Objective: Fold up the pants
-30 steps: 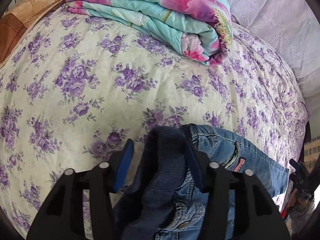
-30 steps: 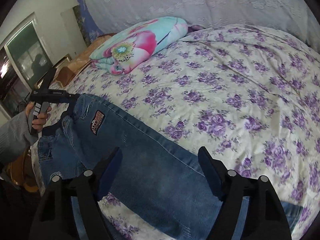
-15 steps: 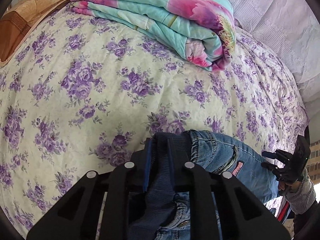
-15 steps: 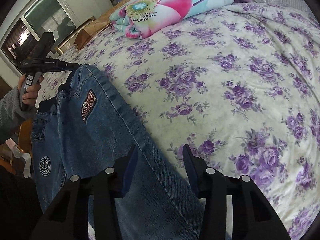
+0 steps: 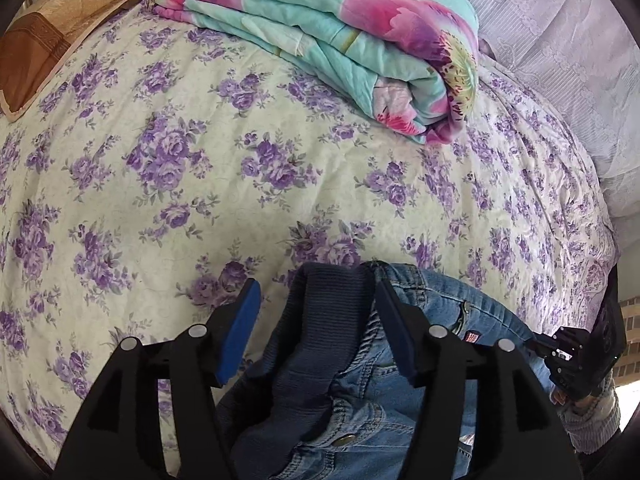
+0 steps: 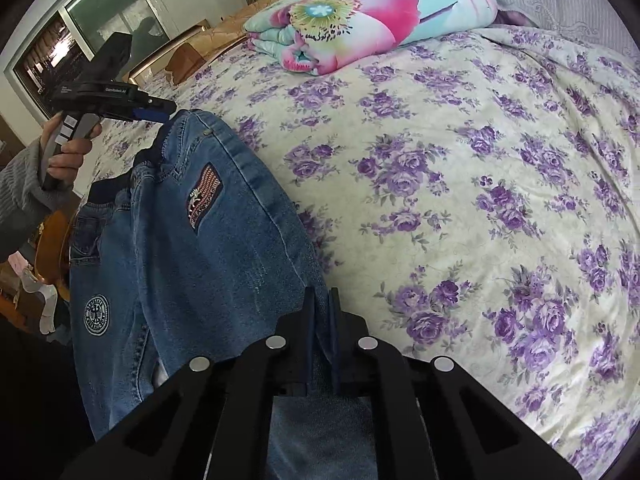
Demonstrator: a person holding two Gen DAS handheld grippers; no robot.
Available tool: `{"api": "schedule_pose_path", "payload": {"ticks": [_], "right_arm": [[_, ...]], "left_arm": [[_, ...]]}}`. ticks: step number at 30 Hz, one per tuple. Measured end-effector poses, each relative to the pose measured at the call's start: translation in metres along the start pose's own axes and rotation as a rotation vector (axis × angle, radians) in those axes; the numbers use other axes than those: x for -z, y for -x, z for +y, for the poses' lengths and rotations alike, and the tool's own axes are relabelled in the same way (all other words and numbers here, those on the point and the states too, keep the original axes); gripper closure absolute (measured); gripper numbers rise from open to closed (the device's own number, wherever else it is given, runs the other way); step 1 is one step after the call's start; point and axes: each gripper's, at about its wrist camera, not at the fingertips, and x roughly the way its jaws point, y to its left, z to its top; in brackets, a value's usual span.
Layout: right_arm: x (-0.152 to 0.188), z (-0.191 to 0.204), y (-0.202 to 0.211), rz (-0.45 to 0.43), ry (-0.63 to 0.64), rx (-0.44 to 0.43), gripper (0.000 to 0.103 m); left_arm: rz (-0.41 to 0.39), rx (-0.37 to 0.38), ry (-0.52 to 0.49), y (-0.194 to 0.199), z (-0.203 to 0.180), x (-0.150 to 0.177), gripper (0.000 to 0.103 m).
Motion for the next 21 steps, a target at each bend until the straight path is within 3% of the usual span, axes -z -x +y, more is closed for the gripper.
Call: {"api": "schedule_pose_path", "payload": {"ticks": [2, 3, 5, 8, 21], "right_arm": [[-0.001, 0.004, 0.006, -0.006, 0.001, 0.011, 0.097], [-0.001, 0.006, 0.009, -0.009, 0.001, 0.016, 0.097], [-0.001, 0.013, 0.016, -0.018, 0.003, 0.028, 0.097], [0.001, 0.027, 0.027, -0.035, 0.009, 0.043, 0.097], [0.041, 0.117, 0.075, -0.098, 0.015, 0.106, 0.097]], "left_arm": [[0.009, 0.004, -0.003, -0.006, -0.004, -0.003, 0.049], [0.013, 0.018, -0.002, -0.007, -0.005, -0.004, 0.069], [0.003, -0.008, -0.011, -0.003, -0.008, -0.004, 0.085], [-0.023, 0.02, -0.002, 0.012, -0.003, -0.001, 0.095], [-0.123, 0.151, 0.022, 0.085, 0.031, 0.053, 0.101]]}}
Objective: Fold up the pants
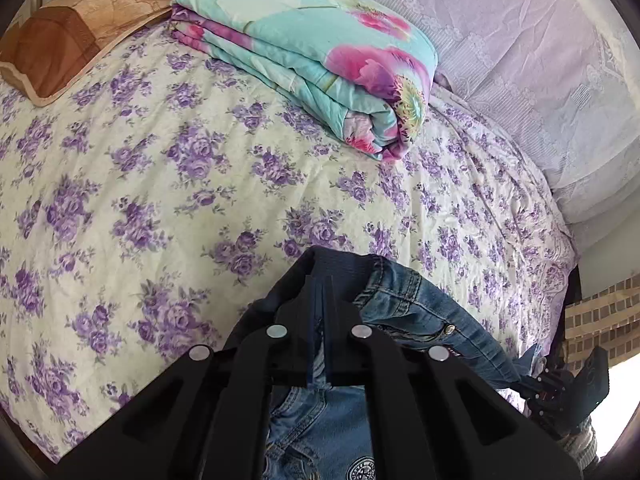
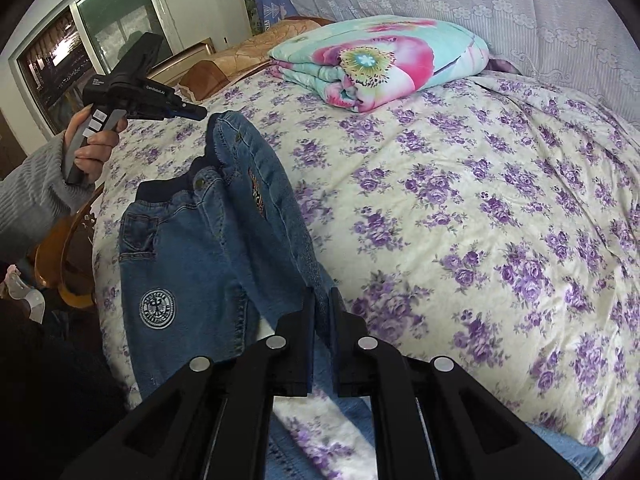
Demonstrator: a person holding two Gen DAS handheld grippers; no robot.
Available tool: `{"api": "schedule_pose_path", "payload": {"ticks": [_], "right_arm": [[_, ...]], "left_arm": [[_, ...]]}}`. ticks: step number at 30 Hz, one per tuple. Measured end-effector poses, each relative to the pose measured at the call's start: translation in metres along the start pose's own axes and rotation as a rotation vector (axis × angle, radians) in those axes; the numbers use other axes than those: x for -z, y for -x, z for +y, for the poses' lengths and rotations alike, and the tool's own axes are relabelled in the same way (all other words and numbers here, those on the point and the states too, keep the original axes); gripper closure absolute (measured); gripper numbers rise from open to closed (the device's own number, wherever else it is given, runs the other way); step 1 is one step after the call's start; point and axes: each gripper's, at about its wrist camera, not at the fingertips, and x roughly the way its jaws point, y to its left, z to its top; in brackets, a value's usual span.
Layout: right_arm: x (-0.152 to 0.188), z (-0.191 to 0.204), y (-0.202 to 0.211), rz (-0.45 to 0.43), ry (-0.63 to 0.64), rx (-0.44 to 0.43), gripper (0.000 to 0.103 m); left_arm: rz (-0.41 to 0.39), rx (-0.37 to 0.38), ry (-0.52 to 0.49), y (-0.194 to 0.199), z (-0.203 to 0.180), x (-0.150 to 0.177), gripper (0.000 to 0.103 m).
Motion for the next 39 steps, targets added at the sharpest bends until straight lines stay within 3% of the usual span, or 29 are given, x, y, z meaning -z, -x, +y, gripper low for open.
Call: {"api": "schedule_pose_path", "payload": {"ticks": [4, 8, 10, 11, 12, 14, 15, 20, 21, 23, 24, 31, 39], "right_arm": [[0.02, 0.037, 0.011, -0.007, -0.013, 0.0, 0.097], [0.038, 0.065, 0.011, 0.002, -0.038, 0.004, 0.097], [0.045, 0.071, 0.009, 0.003, -0.067, 0.008, 0.097], [0.047, 0.073, 0.009, 0.001, -0.078, 0.009, 0.097], [0.049, 0.075, 0.01, 0.0, -0.087, 0.012, 0.097], [0.05, 0.08, 0.01, 0.0, -0.091, 0.023, 0.097], [0.052, 0.084, 0.011, 0.0, -0.09, 0.032, 0.097], [0.055, 0.093, 0.014, -0.005, -0.096, 0.06, 0.097], [0.056, 0.093, 0.015, -0.009, -0.099, 0.066, 0.097], [0.057, 0.095, 0.017, -0.018, -0.11, 0.07, 0.097], [0.058, 0.096, 0.018, -0.02, -0.111, 0.069, 0.097], [0.074, 0.125, 0.023, -0.002, -0.079, 0.072, 0.097], [0.11, 0.147, -0.003, 0.062, -0.159, 0.02, 0.097]], "left_arm": [[-0.006, 0.039, 0.037, 0.023, 0.023, 0.025, 0.101], [0.054, 0.086, 0.033, 0.028, 0.027, 0.049, 0.101], [0.079, 0.093, 0.031, 0.026, 0.021, 0.056, 0.095], [0.089, 0.109, 0.034, 0.024, 0.017, 0.058, 0.084], [0.096, 0.124, 0.038, 0.021, 0.013, 0.059, 0.066], [0.102, 0.077, 0.054, 0.011, 0.005, 0.059, 0.039], [0.109, 0.055, 0.065, 0.004, 0.003, 0.058, 0.037], [0.175, 0.027, 0.125, -0.024, 0.014, 0.054, 0.042], [0.179, 0.034, 0.137, -0.026, 0.017, 0.053, 0.057], [0.191, 0.086, 0.148, -0.025, 0.021, 0.053, 0.077], [0.186, 0.095, 0.145, -0.022, 0.021, 0.053, 0.079], [0.154, 0.107, 0.006, 0.015, 0.017, 0.077, 0.082], [0.221, 0.042, -0.043, -0.003, 0.055, 0.125, 0.082]]}}
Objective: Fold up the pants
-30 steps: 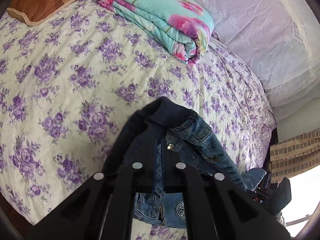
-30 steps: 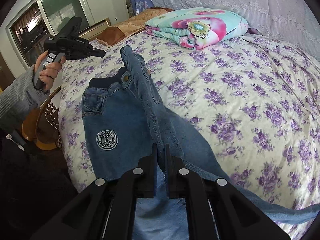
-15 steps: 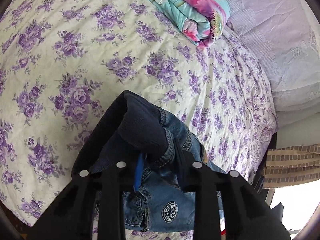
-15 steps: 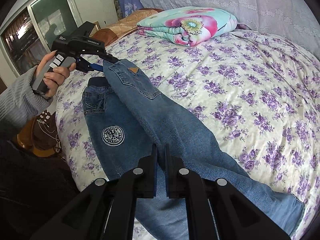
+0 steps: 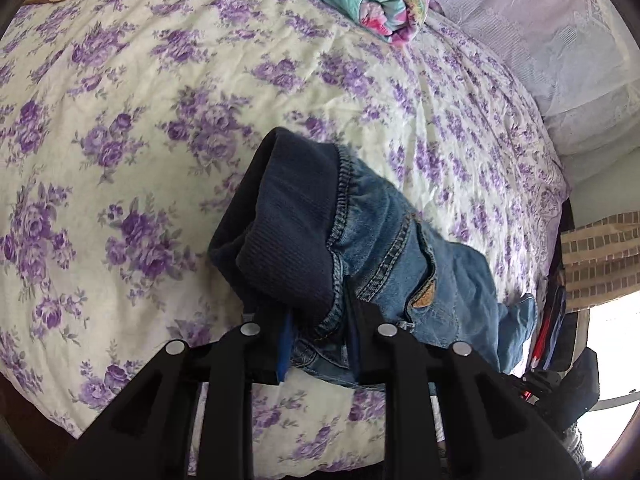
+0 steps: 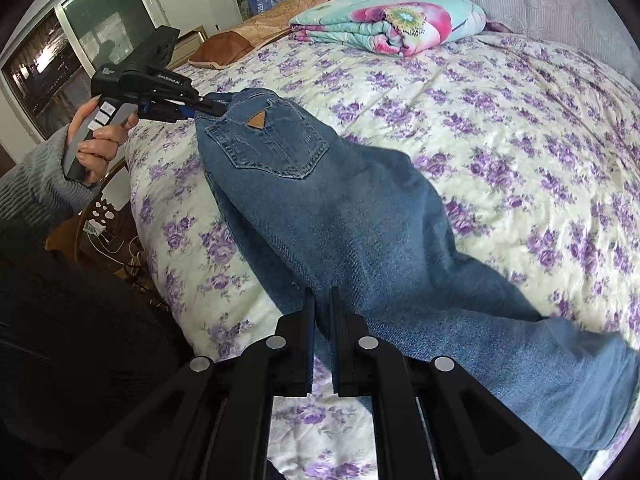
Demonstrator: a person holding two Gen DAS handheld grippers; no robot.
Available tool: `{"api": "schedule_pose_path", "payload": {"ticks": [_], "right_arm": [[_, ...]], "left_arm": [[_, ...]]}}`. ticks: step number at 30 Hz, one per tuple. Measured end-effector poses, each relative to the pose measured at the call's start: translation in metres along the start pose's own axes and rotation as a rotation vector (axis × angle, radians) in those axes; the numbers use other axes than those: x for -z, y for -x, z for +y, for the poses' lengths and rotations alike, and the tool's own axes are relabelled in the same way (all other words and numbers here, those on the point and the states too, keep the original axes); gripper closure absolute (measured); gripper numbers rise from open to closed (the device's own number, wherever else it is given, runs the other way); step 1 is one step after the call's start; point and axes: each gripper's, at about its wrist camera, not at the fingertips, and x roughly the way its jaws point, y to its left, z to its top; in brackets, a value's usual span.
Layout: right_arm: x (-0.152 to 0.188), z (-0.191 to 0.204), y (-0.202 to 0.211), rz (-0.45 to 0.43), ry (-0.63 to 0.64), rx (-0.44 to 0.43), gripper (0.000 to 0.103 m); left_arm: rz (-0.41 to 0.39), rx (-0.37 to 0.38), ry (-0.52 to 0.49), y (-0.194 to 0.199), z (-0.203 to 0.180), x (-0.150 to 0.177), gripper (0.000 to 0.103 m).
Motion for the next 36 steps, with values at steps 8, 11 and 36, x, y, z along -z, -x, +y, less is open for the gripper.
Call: {"api": "schedule_pose_path", "payload": {"ticks": [8, 11, 36], "right_arm": [[0.023, 0.002, -0.032, 0.035, -0.065, 0.01, 0.096], [0.028, 0.006, -0.041, 0.054, -0.047, 0.037, 0.096], [0.05, -0.007, -0.037, -0.077, -0.234, -0.009, 0.091]], "left_arm": [[0.007, 0.015, 0.011, -0.004, 0.012, 0.008, 0.081], [0.009, -0.007, 0.008, 0.006, 0.011, 0.013, 0.074], [0.175, -0.108, -0.645, -0.12, -0.183, 0.096, 0.062]]}}
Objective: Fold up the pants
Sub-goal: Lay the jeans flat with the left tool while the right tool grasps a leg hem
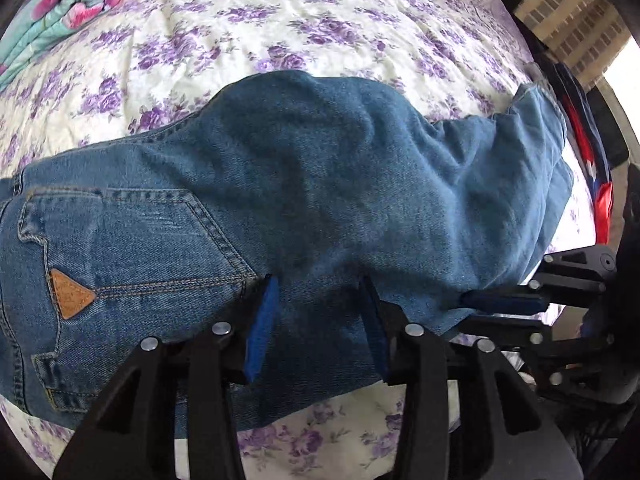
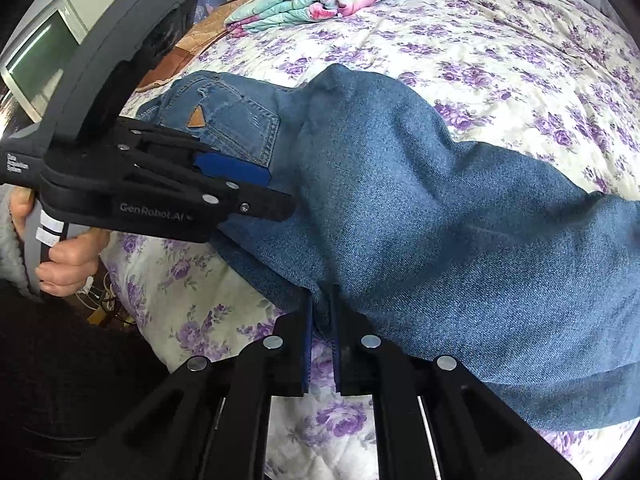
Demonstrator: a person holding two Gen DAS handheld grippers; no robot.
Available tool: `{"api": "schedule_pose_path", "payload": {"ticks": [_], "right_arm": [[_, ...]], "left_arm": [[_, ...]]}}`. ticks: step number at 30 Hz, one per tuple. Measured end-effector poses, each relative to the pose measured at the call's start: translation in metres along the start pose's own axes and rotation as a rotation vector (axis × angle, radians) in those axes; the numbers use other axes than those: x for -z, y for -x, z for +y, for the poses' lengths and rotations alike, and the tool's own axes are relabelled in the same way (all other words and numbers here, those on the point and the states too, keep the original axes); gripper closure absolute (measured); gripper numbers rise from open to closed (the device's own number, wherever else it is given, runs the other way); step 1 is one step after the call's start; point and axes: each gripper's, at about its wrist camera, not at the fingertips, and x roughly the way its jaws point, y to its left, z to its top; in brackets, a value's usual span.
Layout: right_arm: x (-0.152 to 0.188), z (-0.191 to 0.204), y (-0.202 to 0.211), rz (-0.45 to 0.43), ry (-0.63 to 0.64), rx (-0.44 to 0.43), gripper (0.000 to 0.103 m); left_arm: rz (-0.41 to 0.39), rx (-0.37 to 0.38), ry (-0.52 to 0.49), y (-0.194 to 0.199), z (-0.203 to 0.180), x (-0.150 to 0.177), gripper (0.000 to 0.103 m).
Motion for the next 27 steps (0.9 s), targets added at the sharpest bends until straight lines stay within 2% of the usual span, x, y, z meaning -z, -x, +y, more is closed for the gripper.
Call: {"api": "schedule_pose_path", "payload": {"ticks": [3, 7, 9, 11, 15, 22, 25, 27], "right_arm": [[0.006, -0.043, 0.052, -0.151, -0.189, -0.007, 0.088], [0.057, -0.147, 0.129, -0.382, -0.651, 0.059, 0.085], [0.08, -0.186, 0.149, -0.432, -0.799, 0.101, 0.085], [0.095, -0.211, 0.159, -0.455, -0.892, 0.14, 0.085], [0.103, -0.233, 0.156, -0.464, -0.965, 0.155, 0.085], [0.104, -0.256, 0.138, -0.471, -1.075, 0.121, 0.085], [0.114, -0.249, 0.148, -0.496, -1.106, 0.114, 0.085], [0.12, -0.249, 0.149, -0.494, -1.109, 0.119, 0.081]], "left_arm": [[0.0, 0.021, 0.056, 0.0, 0.006, 0.0, 0.062], [0.0, -0.007, 0.08, -0.001, 0.002, 0.001, 0.06], [0.003, -0.017, 0.074, -0.001, -0.003, 0.001, 0.054], [0.01, -0.036, 0.058, -0.004, -0.009, -0.001, 0.047], [0.028, -0.073, 0.024, -0.006, -0.018, -0.003, 0.039], [0.04, -0.075, 0.013, -0.007, -0.018, -0.004, 0.039], [0.044, -0.069, 0.0, -0.006, -0.017, -0.003, 0.038], [0.044, -0.051, 0.0, -0.01, -0.019, -0.006, 0.035]]}}
